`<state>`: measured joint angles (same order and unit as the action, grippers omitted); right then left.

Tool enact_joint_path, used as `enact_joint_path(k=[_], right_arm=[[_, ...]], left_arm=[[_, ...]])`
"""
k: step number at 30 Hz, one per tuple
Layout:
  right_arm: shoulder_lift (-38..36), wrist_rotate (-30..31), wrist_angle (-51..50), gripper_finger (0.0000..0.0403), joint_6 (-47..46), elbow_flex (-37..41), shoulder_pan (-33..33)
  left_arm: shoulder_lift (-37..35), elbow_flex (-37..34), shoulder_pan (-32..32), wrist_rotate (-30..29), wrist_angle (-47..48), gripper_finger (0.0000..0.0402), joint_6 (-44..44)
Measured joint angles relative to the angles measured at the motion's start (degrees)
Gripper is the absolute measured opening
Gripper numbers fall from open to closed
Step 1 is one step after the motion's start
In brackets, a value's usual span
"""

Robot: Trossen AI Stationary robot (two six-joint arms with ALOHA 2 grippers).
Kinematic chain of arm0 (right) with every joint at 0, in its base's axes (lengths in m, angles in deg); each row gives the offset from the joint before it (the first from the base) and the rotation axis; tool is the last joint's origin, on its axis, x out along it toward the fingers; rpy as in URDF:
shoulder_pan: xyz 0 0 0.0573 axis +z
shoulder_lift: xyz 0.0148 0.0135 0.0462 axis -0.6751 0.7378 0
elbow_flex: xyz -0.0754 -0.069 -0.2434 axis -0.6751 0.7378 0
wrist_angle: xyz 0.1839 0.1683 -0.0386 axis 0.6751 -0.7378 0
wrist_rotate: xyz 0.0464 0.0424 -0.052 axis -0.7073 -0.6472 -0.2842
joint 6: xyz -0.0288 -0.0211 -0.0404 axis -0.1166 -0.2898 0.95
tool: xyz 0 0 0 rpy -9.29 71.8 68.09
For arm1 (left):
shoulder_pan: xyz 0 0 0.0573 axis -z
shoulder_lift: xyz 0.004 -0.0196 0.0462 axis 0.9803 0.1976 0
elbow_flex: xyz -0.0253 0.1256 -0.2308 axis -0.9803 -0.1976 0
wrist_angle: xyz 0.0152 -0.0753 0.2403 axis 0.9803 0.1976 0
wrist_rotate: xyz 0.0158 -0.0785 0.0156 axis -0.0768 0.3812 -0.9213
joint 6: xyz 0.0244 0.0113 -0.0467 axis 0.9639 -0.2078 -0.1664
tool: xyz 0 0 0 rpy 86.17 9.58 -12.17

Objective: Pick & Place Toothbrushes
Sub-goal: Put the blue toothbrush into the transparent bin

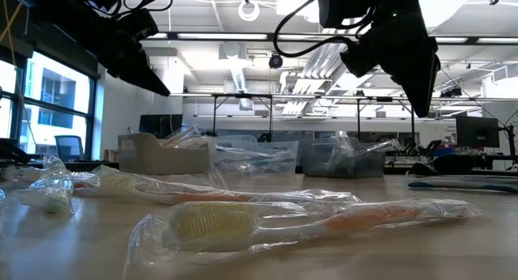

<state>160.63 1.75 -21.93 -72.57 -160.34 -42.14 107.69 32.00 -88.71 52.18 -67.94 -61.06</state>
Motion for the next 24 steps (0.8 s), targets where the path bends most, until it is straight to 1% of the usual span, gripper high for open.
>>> enact_joint_path(k=[2,5,10,14,19,24], right_arm=[[0.00,0.04,0.00,0.0122,1.52,0.00,0.02],[0.00,0.05,0.00,0.0154,4.79,0.00,0.40],[0.00,1.75,-0.02,0.0183,7.73,0.00,0.43],[0.00,1.57,-0.09,0.0192,11.00,0.53,0.37],[0.00,1.55,-0.41,0.0192,12.06,2.01,0.37],[0.02,2.22,-1.12,0.0191,16.18,2.29,0.37]], left_arm=[[0.00,0.00,0.00,0.00,0.00,0.0001,-0.02],[0.00,0.00,0.00,0.00,0.00,0.0001,-0.02],[0.00,0.00,0.02,0.00,0.00,0.0001,-0.03],[0.00,0.00,0.00,0.00,0.00,0.0001,-0.04],[0.00,0.00,0.02,0.00,0.02,0.0001,-0.04],[0.00,0.00,0.00,0.00,0.03,0.0001,-0.04]])
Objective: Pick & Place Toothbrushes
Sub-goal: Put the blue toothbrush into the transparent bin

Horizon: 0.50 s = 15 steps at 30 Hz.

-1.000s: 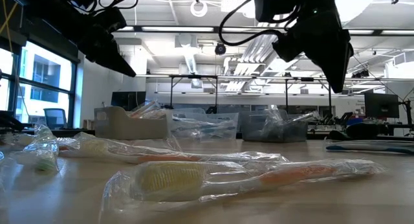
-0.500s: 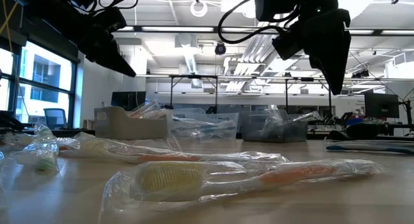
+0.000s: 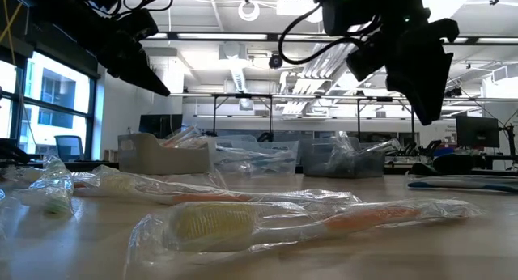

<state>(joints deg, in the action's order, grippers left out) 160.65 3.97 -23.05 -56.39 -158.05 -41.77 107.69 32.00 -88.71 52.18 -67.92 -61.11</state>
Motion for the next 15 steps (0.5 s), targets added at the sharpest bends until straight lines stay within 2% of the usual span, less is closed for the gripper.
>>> enact_joint_path(k=[5,10,15], right_arm=[[-0.02,2.16,0.09,0.0191,4.35,1.28,-0.29],[-0.02,-1.60,1.75,0.0191,4.25,7.02,-0.47],[-0.02,-5.13,5.99,0.0191,3.15,9.24,0.89]], left_arm=[[0.00,0.00,0.00,0.00,-0.01,0.0001,0.00],[0.00,0.00,0.00,0.01,0.02,0.0001,-0.19],[0.00,0.00,0.02,0.00,0.50,0.0001,-1.88]])
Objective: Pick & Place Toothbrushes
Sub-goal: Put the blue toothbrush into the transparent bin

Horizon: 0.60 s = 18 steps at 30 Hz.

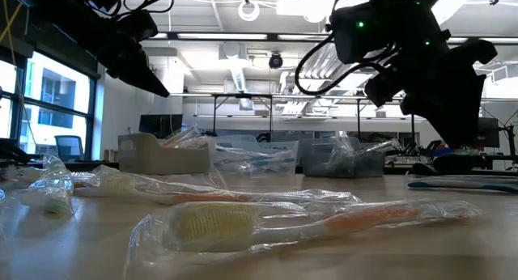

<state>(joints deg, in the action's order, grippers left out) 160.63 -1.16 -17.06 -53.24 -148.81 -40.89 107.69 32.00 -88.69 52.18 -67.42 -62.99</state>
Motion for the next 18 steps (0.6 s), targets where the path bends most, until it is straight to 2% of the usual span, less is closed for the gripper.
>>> enact_joint_path(k=[18], right_arm=[[0.00,5.46,11.87,0.0191,-4.67,11.52,4.10]], left_arm=[[0.00,0.00,0.00,0.01,-0.09,0.0001,-1.25]])
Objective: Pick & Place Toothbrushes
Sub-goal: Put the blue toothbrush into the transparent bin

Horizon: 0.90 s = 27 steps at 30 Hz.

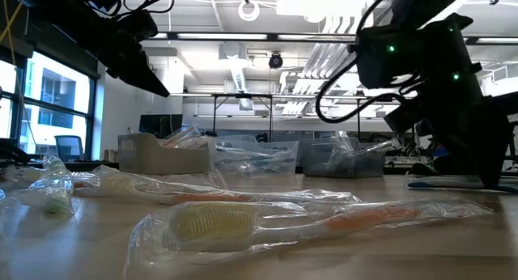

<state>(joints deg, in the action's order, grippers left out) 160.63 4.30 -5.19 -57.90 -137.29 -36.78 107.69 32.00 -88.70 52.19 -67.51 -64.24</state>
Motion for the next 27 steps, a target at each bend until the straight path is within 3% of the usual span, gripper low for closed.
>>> enact_joint_path(k=[7,21,27], right_arm=[[-0.07,0.96,3.24,0.0180,-0.04,1.66,0.00],[-0.07,-0.54,5.97,0.0029,-4.07,1.73,-0.03],[0.04,-1.30,7.05,0.0013,-10.09,0.42,-0.04]], left_arm=[[0.00,0.00,-0.01,-0.01,-0.01,0.0001,-0.43],[0.00,0.00,-0.01,-0.01,-0.04,0.0001,-0.45],[0.00,0.00,0.01,-0.01,-0.06,0.0001,-0.44]])
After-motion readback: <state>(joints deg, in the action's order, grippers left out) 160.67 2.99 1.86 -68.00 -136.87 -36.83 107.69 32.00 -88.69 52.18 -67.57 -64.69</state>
